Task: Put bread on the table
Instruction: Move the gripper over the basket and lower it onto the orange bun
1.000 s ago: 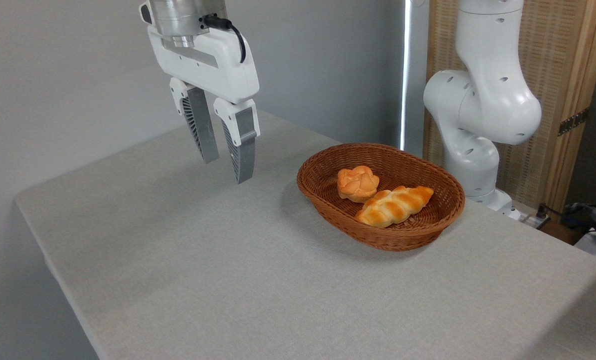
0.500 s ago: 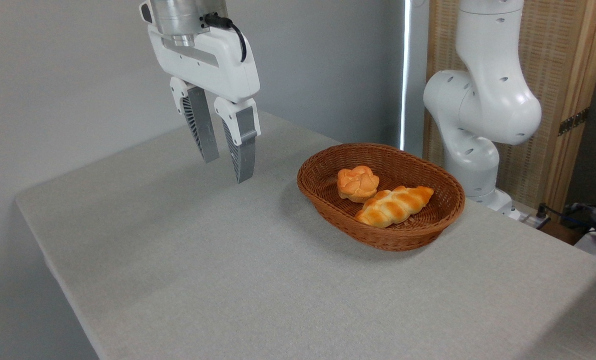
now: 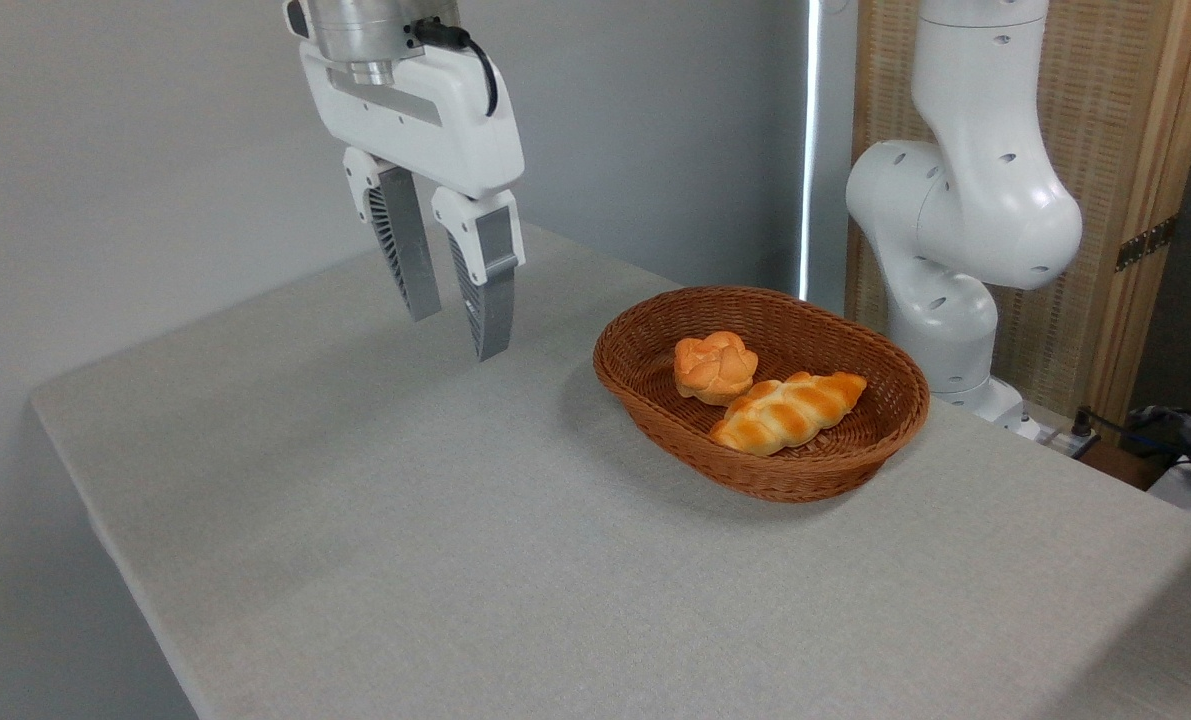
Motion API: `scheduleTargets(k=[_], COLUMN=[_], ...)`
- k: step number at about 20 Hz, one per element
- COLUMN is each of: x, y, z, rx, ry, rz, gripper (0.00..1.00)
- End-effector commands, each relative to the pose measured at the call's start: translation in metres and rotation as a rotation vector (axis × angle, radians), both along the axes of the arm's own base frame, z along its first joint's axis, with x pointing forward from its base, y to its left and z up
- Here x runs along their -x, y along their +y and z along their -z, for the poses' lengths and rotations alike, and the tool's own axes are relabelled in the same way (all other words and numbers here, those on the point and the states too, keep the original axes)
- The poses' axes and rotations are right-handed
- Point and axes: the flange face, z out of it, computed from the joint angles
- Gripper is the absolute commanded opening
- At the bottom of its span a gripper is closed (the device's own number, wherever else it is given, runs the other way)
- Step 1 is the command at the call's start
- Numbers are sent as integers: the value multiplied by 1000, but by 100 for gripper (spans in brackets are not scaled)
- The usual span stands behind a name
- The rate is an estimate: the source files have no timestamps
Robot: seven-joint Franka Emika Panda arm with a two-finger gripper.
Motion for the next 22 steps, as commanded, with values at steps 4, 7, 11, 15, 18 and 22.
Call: scheduleTargets(k=[4, 7, 11, 15, 18, 22], x=[76, 101, 141, 175, 191, 215], y=[5, -1, -1, -8, -38, -68], z=[23, 40, 60, 83, 100, 126], rx=[-10, -12, -13, -16, -31, -72], ry=[-10, 21, 50, 99, 168, 237], rz=[79, 102, 201, 289, 385, 488], gripper=[100, 100, 100, 100, 100, 100])
